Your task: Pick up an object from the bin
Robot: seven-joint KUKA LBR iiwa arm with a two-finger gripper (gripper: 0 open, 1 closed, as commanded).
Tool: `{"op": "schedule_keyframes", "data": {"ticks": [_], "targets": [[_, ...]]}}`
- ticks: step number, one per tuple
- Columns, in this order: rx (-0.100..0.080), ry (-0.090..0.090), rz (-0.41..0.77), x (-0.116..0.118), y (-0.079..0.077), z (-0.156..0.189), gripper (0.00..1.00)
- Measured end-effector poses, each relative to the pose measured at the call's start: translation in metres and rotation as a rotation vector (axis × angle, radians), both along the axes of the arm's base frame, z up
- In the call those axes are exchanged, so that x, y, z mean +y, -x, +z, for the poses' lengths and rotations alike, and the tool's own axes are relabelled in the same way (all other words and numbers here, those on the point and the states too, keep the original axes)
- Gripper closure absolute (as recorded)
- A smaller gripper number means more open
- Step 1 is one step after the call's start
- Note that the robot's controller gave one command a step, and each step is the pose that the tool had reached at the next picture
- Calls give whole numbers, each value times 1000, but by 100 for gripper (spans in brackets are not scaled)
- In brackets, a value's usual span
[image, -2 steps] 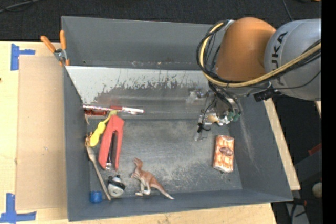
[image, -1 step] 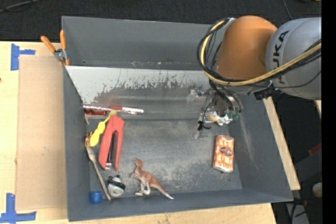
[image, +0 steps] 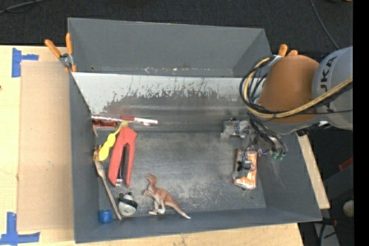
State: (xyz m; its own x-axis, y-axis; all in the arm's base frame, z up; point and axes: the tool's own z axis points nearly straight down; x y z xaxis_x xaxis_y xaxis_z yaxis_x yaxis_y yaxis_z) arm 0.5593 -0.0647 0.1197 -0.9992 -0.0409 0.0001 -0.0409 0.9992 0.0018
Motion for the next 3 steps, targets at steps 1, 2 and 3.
{"op": "schedule_keyframes", "data": {"ticks": [1, 2, 3], "targets": [[2, 1, -21, -38, 26, -25, 0], [6, -2, 177, -50, 48, -44, 0], [-2, -3, 490, -77, 11, -31, 100]]}}
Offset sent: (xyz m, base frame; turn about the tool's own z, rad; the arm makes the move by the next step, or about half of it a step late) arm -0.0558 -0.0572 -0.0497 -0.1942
